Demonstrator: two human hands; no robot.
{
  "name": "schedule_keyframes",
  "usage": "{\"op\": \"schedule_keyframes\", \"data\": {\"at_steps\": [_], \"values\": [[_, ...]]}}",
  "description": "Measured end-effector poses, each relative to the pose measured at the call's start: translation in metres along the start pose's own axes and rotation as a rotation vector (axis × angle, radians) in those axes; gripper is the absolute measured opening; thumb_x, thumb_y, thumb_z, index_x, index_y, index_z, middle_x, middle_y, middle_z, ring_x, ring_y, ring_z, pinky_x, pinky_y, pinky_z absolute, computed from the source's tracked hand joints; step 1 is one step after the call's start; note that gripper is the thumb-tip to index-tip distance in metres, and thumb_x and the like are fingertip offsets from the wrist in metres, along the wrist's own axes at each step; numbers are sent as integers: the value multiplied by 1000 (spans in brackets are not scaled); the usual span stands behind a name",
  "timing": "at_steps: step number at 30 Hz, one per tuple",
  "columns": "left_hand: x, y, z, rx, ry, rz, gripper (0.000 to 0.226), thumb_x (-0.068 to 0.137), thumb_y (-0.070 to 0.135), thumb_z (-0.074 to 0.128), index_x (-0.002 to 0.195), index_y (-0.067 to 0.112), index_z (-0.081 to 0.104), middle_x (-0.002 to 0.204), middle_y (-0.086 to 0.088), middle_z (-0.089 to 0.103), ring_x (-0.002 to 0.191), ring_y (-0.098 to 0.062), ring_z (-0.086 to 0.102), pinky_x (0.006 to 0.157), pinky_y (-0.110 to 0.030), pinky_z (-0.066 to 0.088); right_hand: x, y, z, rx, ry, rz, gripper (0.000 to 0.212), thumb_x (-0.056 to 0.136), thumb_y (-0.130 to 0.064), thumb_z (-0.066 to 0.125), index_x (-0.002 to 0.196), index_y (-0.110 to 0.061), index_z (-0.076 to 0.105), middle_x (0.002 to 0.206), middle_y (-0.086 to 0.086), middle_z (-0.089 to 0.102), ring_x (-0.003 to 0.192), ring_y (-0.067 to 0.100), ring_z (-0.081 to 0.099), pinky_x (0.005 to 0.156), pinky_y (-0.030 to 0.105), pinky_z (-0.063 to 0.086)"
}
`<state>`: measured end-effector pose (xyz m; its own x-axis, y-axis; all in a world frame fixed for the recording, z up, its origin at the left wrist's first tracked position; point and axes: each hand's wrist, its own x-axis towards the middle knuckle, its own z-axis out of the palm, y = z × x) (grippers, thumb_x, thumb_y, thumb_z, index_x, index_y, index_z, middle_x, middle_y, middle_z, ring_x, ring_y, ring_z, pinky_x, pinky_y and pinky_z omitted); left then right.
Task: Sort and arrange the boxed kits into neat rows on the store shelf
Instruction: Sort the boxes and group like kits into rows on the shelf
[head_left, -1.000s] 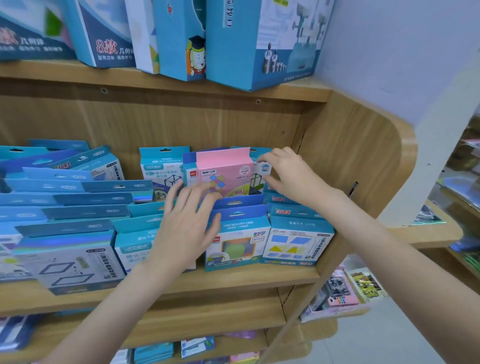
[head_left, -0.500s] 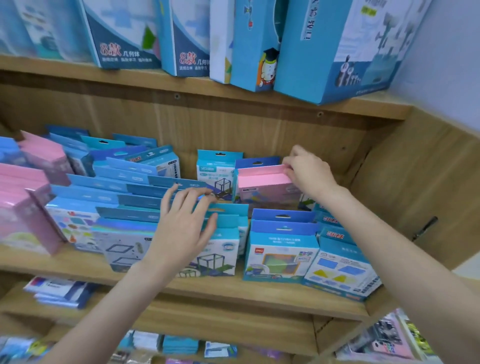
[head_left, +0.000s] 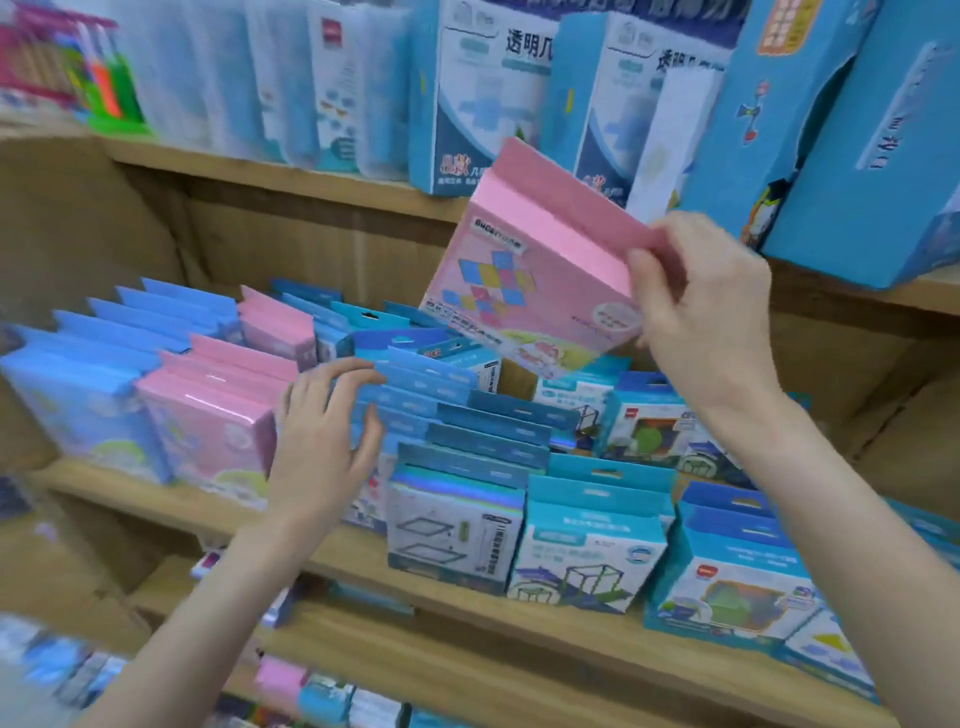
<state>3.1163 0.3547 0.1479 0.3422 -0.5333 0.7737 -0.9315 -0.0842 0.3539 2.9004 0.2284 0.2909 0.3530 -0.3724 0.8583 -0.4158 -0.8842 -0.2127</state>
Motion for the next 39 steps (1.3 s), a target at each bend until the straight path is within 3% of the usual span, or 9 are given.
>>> {"op": "schedule_keyframes", "data": {"at_steps": [3, 6, 12, 16, 20, 24, 29, 32, 39], "values": [[-2, -66, -29, 58, -12, -40, 31, 86, 23, 38, 103, 8, 60, 109, -9, 59, 100, -28, 50, 87, -37, 32, 15, -44, 35, 158, -122, 109, 8, 88, -11, 51, 83, -9, 57, 64, -2, 50, 54, 14, 55, 54, 28, 46], [-3, -132, -60, 95, -25, -46, 32, 82, 19, 38, 104, 8, 59, 110, -9, 60, 102, -24, 47, 89, -35, 28, 24, -88, 70, 241, -290, 179, 11, 89, -11, 53, 81, -17, 57, 62, 0, 53, 44, 10, 52, 36, 23, 42], [9, -223, -101, 195, -146, 103, 34, 87, 17, 37, 114, 8, 56, 121, -7, 59, 113, -21, 47, 101, -46, 26, 7, -144, 138, 345, -603, 330, 13, 89, -8, 53, 79, -14, 60, 55, -2, 54, 38, 14, 51, 32, 25, 40], [26, -242, -109, 134, -204, 151, 40, 89, 28, 37, 120, 9, 55, 128, -5, 55, 122, -18, 42, 109, -44, 14, 20, -151, 148, 467, -472, 412, 15, 91, -6, 51, 81, -13, 59, 59, 5, 54, 44, 12, 52, 35, 24, 43], [41, -243, -96, 141, -331, 280, 53, 89, 46, 36, 120, 9, 58, 126, -4, 58, 123, -17, 40, 111, -43, 7, 54, -145, 161, 319, -254, 269, 7, 91, -17, 52, 87, -21, 56, 66, -6, 51, 54, 7, 50, 45, 24, 46], [57, -243, -79, 240, -444, 381, 72, 88, 63, 26, 114, 6, 63, 117, -4, 64, 120, -21, 48, 110, -46, 5, 68, -135, 198, 157, -316, 147, 13, 88, -17, 50, 89, -7, 58, 70, -4, 50, 64, 15, 43, 61, 15, 33], [71, -242, -76, 229, -465, 366, 79, 86, 70, 19, 120, 11, 59, 119, -2, 62, 120, -20, 49, 108, -49, 11, 63, -118, 223, 126, -496, 196, 10, 92, -13, 51, 90, -5, 57, 76, 14, 58, 62, 20, 53, 47, 16, 40], [73, -243, -71, 269, -485, 399, 82, 85, 72, 18, 121, 11, 59, 114, -1, 65, 118, -21, 53, 106, -51, 13, 68, -111, 222, 193, -549, 299, 7, 93, -11, 49, 93, -9, 56, 74, 8, 59, 51, 9, 57, 37, 16, 44], [66, -245, -71, 269, -419, 406, 75, 85, 71, 23, 107, 13, 65, 97, 0, 67, 108, -22, 56, 108, -50, 17, 75, -108, 222, 255, -599, 331, 11, 94, -13, 48, 98, -9, 57, 76, 7, 61, 62, 22, 62, 41, 25, 49]]}}
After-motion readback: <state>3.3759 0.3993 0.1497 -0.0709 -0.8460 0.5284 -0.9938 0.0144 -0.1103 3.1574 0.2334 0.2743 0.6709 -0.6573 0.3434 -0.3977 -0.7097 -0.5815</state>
